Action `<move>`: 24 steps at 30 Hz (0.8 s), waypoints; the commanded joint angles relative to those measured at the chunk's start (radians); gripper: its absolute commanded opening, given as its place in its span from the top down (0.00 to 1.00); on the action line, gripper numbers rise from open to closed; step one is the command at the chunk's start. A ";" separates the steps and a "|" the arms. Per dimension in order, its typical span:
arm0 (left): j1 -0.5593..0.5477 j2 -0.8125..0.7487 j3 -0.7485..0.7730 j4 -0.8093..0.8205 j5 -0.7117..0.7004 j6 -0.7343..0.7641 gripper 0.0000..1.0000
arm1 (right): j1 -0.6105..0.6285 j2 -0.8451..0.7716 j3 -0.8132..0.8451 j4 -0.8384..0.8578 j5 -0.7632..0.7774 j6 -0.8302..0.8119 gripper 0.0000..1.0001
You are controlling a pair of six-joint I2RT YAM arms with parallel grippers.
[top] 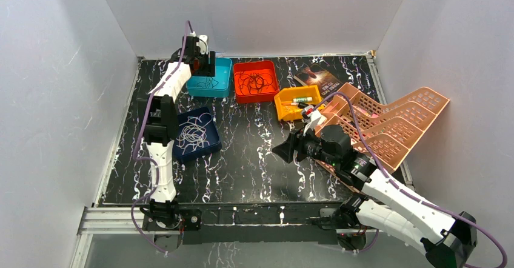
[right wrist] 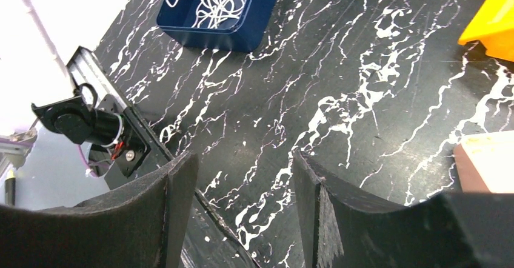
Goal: Untangle the cables
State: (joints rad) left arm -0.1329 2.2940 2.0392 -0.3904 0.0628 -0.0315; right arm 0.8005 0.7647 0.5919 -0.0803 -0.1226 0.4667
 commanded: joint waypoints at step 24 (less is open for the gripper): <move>-0.004 -1.264 -0.966 0.060 0.095 -0.164 0.02 | 0.002 -0.038 0.218 -0.202 0.492 -0.166 0.02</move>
State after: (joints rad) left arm -0.1345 1.1610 1.1492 -0.2962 0.1688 -0.1986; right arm 0.8005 0.7456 0.7635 -0.2955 0.3241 0.3367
